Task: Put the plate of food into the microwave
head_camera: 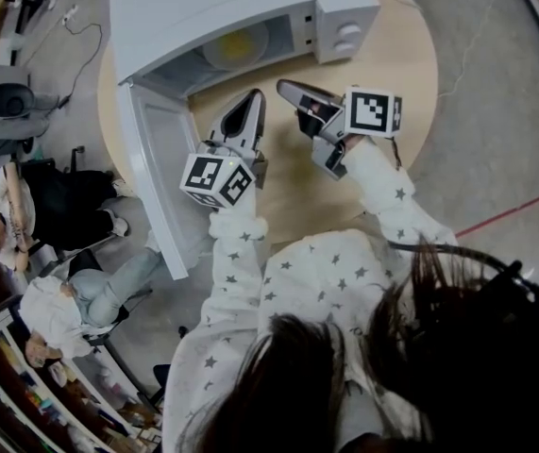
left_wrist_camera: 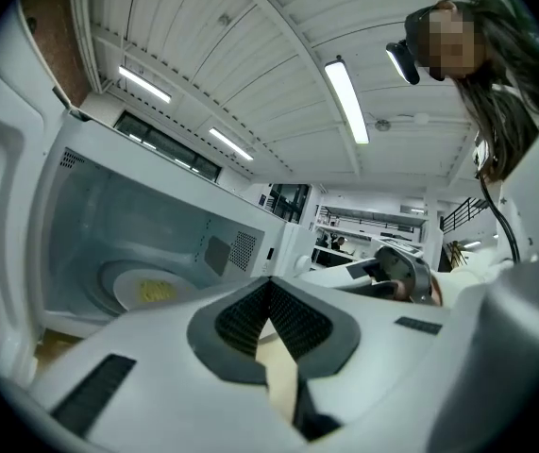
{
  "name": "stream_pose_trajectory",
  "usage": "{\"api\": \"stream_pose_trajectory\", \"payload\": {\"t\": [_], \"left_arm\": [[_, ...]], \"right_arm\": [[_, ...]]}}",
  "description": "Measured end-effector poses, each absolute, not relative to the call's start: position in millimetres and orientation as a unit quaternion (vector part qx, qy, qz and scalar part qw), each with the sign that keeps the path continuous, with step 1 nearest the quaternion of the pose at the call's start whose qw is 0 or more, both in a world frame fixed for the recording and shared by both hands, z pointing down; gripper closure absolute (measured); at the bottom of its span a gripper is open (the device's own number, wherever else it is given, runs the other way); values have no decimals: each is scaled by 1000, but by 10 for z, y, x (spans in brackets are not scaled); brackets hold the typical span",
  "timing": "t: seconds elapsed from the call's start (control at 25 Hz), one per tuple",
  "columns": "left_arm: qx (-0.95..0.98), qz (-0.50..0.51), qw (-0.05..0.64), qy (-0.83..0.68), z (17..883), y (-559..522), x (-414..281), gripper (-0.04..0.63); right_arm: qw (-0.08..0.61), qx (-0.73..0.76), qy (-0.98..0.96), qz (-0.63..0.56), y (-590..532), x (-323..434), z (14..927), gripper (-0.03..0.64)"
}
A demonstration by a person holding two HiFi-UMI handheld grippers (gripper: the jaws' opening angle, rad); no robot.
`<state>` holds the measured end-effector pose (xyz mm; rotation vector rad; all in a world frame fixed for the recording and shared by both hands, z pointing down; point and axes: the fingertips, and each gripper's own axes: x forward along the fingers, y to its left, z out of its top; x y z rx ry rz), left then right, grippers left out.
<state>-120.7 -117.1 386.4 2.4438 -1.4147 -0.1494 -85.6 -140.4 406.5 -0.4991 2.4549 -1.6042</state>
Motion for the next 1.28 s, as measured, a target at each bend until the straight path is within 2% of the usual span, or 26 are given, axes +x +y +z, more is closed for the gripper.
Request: {"api": "stream_pose_trajectory", "payload": {"t": [0.04, 0.8, 1.28], "left_arm": [[855, -52, 154, -492, 3849, -1126, -1173, 594], [868, -57, 127, -477, 3437, -446, -872, 594], [868, -51, 127, -476, 3542, -336, -839, 594]], "right_arm": [[89, -159, 827, -532, -1365, -832, 4024, 611], [114, -88, 847, -511, -624, -627, 3570, 611], [126, -67, 846, -514, -527, -635, 3514, 611]]}}
